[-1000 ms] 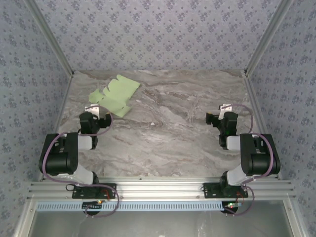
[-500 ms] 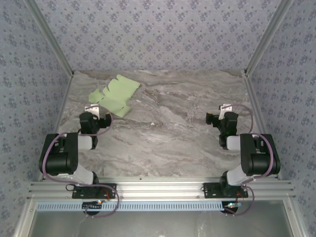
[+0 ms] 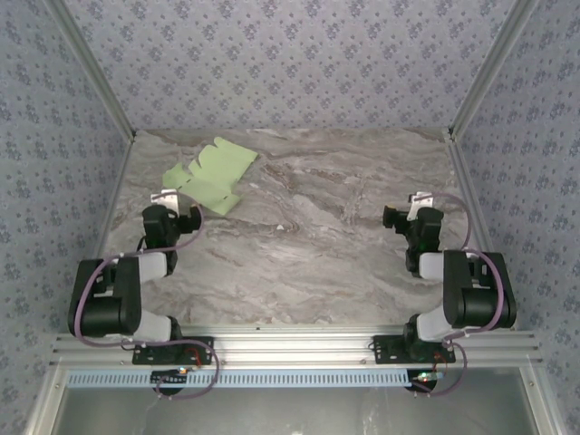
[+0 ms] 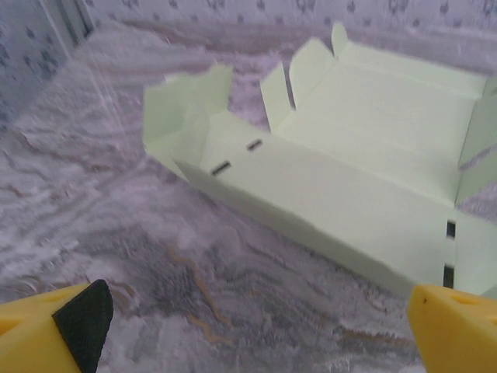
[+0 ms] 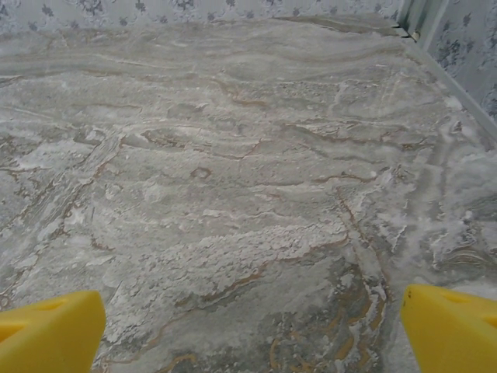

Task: Fold the paper box

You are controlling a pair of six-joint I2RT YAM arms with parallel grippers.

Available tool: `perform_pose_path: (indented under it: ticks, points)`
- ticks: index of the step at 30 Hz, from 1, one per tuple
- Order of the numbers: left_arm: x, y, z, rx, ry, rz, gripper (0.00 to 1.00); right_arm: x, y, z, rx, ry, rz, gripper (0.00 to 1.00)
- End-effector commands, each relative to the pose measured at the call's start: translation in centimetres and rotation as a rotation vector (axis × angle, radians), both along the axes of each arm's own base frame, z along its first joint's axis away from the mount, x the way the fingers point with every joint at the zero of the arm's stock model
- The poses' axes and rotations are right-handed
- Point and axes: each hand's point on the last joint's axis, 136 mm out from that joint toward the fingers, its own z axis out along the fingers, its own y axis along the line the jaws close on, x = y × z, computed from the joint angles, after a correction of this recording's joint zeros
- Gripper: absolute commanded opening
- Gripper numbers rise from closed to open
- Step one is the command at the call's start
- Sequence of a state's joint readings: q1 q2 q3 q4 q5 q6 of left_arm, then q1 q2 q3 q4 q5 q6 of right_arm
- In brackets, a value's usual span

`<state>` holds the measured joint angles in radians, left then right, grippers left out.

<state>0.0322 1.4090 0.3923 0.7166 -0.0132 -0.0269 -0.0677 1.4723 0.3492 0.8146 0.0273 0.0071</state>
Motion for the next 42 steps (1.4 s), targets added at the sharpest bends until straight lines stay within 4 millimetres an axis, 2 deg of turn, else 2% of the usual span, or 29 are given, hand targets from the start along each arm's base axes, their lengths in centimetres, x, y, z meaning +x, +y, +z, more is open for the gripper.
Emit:
perform_pose_path:
  ticks: [1,3,5,10,13,14,16,17,18,19,20,21,22,24,29,34,36,39,42]
  points:
    - [0.2,-0.1,0.8,-0.007,-0.008,-0.01,0.99,0.0,0.1,0.4,0.018,-0.028,0.006,1.0]
    - [0.2,-0.5,1.0,-0.014,-0.001,-0.029,0.99,-0.1,0.0,0.8,0.017,-0.04,-0.002,1.0]
    - [-0.3,-0.5,2.0,-0.047,0.023,-0.011,0.99,-0.7,0.1,1.9,0.008,-0.057,-0.003,1.0]
    - [-3.0,0.2,9.8,-0.29,-0.06,0.129,0.99,-2.3,1.1,5.8,0.043,-0.068,-0.026,1.0]
    - [-5.0,1.1,11.5,-0.463,-0.07,0.251,0.99,-2.5,2.5,8.4,0.058,-0.071,0.004,1.0]
    - [-5.2,0.7,11.8,-0.496,-0.059,0.239,0.99,-2.4,2.7,9.4,0.077,-0.077,0.003,1.0]
    - [-4.7,-1.2,12.7,-0.54,-0.04,0.11,0.99,-2.2,3.0,11.9,0.128,-0.106,0.001,1.0]
    - [-4.4,-1.3,12.3,-0.567,-0.008,0.121,0.99,-2.1,3.0,13.0,0.154,-0.133,-0.003,1.0]
    - [-4.4,-0.6,10.9,-0.621,0.067,0.213,0.99,-2.2,2.6,14.0,0.201,-0.155,-0.039,1.0]
    - [-5.0,0.6,8.8,-0.67,0.162,0.361,0.99,-2.6,1.5,14.2,0.277,-0.14,-0.134,1.0]
    - [-5.2,1.6,7.5,-0.673,0.233,0.452,0.99,-3.2,0.1,13.8,0.353,-0.112,-0.261,1.0]
    - [-4.4,1.1,7.3,-0.634,0.286,0.387,0.99,-4.2,-1.5,13.0,0.428,-0.069,-0.394,1.0]
    - [-3.8,0.6,6.7,-0.624,0.327,0.355,0.99,-4.7,-2.2,12.2,0.505,-0.031,-0.46,1.0]
    - [-2.6,0.5,6.0,-0.642,0.361,0.365,0.99,-3.9,-0.9,11.7,0.534,0.002,-0.362,1.0]
    - [1.4,0.6,4.2,-0.621,0.461,0.41,0.99,-3.8,1.9,9.4,0.439,0.116,-0.291,1.0]
    - [3.7,0.8,0.7,-0.49,0.61,0.503,0.95,-3.4,4.8,9.2,0.427,0.138,-0.202,1.0]
    - [4.4,0.9,-1.5,-0.477,0.643,0.537,0.87,-3.1,5.9,9.5,0.431,0.133,-0.185,1.0]
    - [5.5,0.7,-4.1,-0.497,0.678,0.552,0.68,-2.3,8.0,10.3,0.438,0.123,-0.139,1.0]
    - [6.1,0.0,-5.2,-0.507,0.719,0.534,0.47,-2.1,9.8,11.2,0.395,0.133,-0.116,1.0]
